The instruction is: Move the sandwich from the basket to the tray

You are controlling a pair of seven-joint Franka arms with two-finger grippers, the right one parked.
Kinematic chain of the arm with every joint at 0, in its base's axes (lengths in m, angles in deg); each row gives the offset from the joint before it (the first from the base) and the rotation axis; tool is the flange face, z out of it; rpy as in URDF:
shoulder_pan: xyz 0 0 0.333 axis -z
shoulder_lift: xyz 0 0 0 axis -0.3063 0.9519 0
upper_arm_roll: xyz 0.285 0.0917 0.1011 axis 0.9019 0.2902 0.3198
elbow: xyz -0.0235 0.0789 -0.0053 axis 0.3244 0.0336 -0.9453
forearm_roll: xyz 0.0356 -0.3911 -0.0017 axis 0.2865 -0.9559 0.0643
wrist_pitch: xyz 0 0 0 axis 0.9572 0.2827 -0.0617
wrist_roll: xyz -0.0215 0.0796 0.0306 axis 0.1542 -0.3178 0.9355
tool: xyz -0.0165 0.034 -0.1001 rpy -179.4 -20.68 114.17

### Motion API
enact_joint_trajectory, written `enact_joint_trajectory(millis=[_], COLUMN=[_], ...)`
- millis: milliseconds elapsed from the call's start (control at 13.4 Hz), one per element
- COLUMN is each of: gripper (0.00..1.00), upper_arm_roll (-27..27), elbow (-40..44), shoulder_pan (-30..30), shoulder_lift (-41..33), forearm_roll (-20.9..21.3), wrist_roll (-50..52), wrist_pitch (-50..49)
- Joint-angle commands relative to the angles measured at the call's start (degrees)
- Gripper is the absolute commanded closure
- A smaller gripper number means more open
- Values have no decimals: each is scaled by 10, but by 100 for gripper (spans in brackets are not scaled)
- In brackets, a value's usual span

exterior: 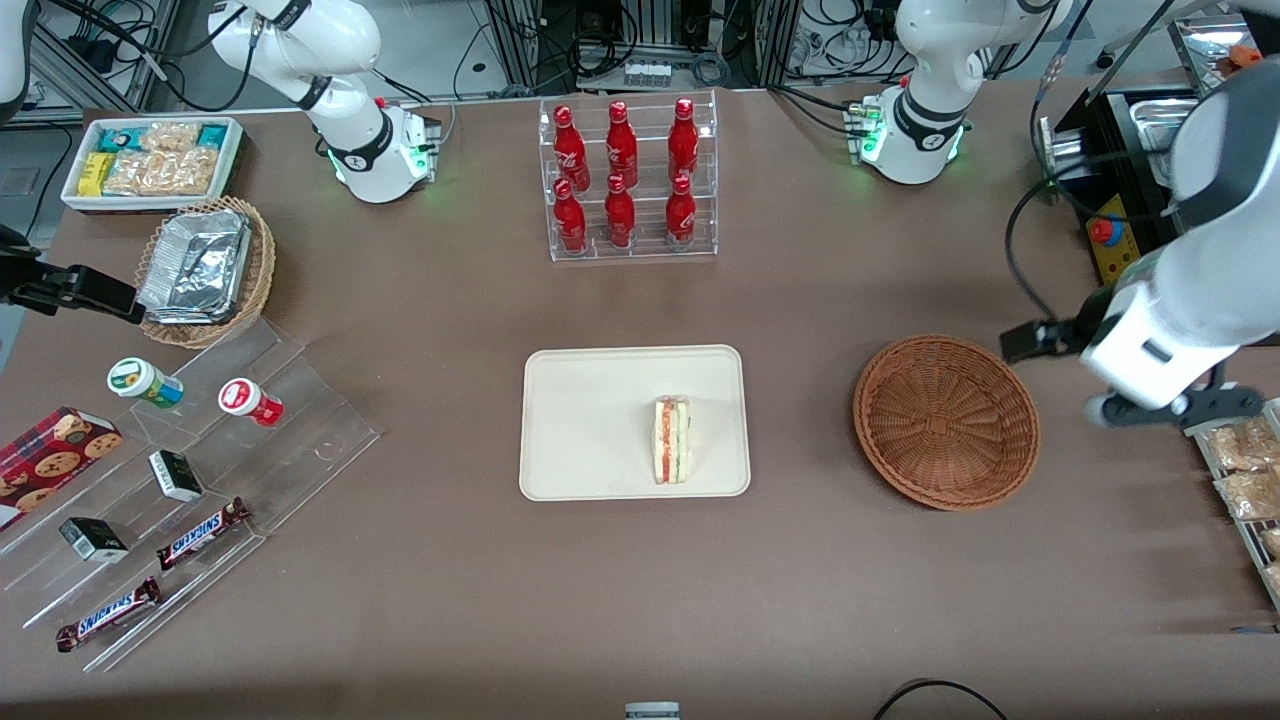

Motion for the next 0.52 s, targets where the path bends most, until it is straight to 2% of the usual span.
enact_joint_trajectory(millis=[0,149,447], gripper=[0,0,0], upper_arm_roll=[2,34,62], elbow=[-41,-61,-103], shoulder_pan=[-21,-23,-6], shoulder_lift=[-67,-101,-142], forearm_roll=[-13,-13,-11], wrist_roll=[-58,-71,-69], wrist_pitch=[-42,-52,-52])
